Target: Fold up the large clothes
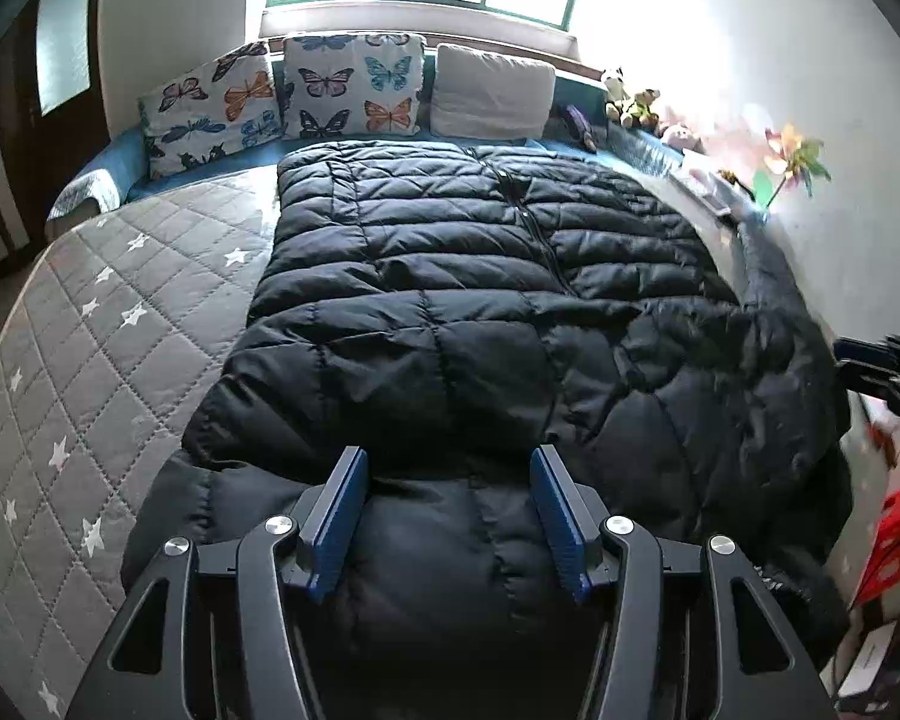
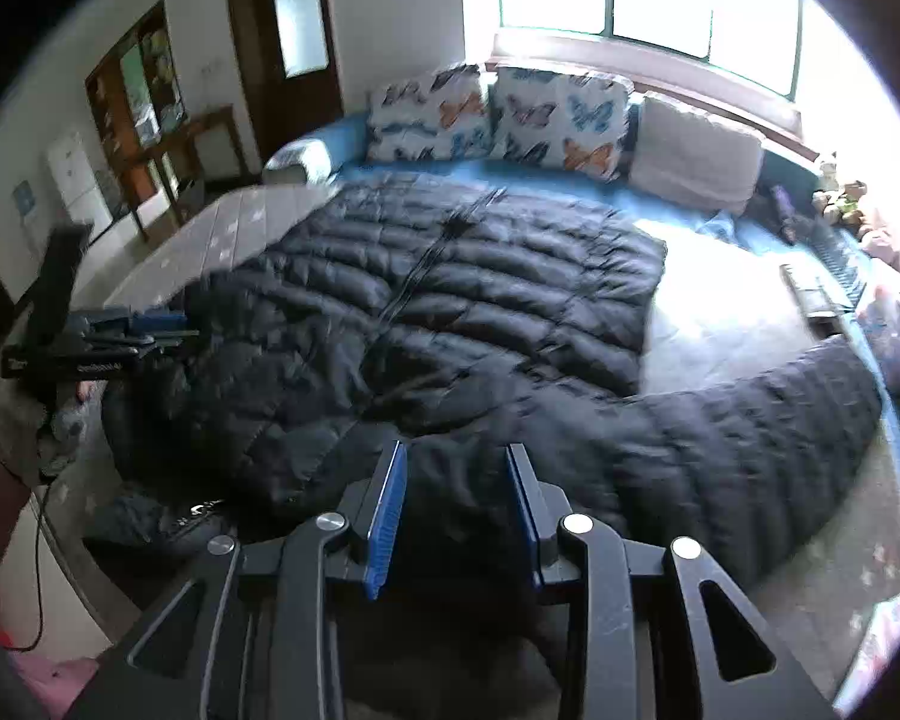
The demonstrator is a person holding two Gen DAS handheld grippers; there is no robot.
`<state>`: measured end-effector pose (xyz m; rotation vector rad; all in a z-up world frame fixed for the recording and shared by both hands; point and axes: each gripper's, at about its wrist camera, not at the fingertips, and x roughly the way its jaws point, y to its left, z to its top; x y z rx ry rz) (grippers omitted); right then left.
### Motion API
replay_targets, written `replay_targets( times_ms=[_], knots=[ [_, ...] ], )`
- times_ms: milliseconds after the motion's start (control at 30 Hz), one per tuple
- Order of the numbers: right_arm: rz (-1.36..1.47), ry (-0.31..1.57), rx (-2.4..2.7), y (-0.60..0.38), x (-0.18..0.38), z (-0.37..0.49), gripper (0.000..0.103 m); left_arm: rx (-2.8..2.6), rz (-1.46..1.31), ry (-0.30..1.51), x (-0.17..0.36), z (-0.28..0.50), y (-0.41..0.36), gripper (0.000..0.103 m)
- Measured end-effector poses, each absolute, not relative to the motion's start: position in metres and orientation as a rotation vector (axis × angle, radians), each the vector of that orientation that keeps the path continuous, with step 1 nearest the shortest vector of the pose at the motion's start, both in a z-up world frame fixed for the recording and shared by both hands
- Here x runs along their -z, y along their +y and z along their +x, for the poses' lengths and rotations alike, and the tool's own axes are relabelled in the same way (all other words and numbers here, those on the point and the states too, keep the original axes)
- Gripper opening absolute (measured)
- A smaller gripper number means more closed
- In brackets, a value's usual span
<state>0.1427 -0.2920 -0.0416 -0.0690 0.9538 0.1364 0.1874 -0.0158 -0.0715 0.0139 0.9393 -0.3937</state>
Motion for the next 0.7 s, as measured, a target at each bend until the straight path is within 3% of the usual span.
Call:
replay_targets(
  times_ms=[167,267,533,600,700],
  knots=[
    [0.060,1.119,-0.099,-0.327,0.100,0.162,0.034,0.412,-0.011,0.952,0.077,0.188,-0.015,0.059],
    [0.150,1.103,-0.114,-0.344,0.093,0.157,0.029,0.402,0.003,0.962,0.076,0.189,-0.017,0.059],
    [0.009,0.959,-0.074,-0.335,0.052,0.153,0.032,0.453,-0.005,0.946,0.052,0.188,-0.040,0.059],
    [0.011,0.949,-0.094,-0.333,0.058,0.159,0.035,0.475,0.003,0.957,0.051,0.187,-0.054,0.059],
    [0.009,1.076,-0.092,-0.334,0.096,0.179,0.035,0.504,0.040,0.977,0.057,0.185,-0.078,0.059]
  ],
)
